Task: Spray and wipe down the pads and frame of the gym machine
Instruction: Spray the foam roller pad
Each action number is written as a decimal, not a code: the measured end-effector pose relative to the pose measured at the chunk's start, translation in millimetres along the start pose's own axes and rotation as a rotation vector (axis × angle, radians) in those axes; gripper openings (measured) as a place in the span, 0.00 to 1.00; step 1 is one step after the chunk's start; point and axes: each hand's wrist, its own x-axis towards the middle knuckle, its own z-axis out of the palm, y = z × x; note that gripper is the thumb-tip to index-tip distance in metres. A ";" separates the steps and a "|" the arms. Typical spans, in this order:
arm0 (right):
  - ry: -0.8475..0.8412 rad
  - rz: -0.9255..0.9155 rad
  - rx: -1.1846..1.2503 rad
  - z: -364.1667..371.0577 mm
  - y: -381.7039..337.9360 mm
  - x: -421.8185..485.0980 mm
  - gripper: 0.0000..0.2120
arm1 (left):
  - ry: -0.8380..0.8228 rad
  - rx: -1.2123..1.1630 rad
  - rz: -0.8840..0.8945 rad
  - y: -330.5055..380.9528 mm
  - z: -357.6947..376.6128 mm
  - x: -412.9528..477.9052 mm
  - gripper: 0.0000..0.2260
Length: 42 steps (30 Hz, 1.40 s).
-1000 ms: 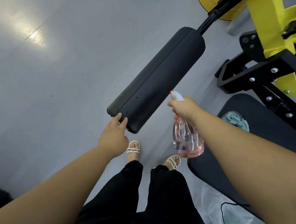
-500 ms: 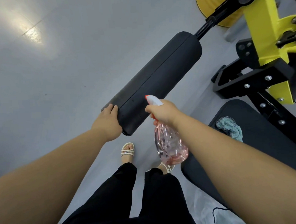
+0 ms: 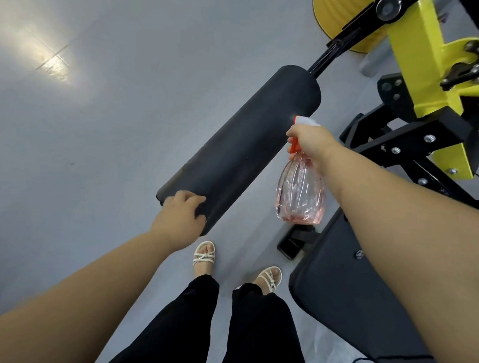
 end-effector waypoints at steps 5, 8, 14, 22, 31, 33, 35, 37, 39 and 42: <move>0.113 0.013 0.067 -14.9 -7.4 10.4 0.02 | -0.018 -0.046 -0.135 -9.0 -9.2 17.0 0.28; 0.081 -0.002 0.060 -13.2 -6.6 8.7 0.03 | -0.010 0.009 -0.122 -11.1 -6.4 16.4 0.30; -0.055 0.010 -0.077 21.4 8.0 -10.5 0.05 | 0.029 0.081 -0.046 -5.9 1.7 -0.9 0.27; -0.485 -0.020 -0.385 97.5 55.7 -63.2 0.16 | 0.182 -0.214 -0.133 -22.2 9.0 -11.4 0.26; -0.309 -0.114 -0.500 79.3 53.3 -47.5 0.12 | 0.011 -0.133 -0.206 -17.2 8.2 -14.6 0.29; -0.192 -0.139 -0.466 67.0 45.5 -37.6 0.10 | -0.010 -0.122 -0.211 -9.6 13.5 -18.7 0.32; -0.113 -0.100 -0.339 57.3 38.5 -31.3 0.09 | -0.018 -0.104 -0.200 -1.9 19.9 -23.6 0.32; -0.069 -0.033 -0.190 51.1 30.9 -30.1 0.04 | 0.000 -0.103 -0.186 3.4 26.8 -29.4 0.31; -0.084 -0.014 -0.167 47.9 27.8 -28.0 0.02 | 0.053 -0.140 -0.166 5.5 31.3 -34.2 0.29; -0.144 -0.003 -0.211 48.7 29.5 -32.2 0.05 | 0.162 -0.195 -0.165 4.0 29.2 -33.2 0.27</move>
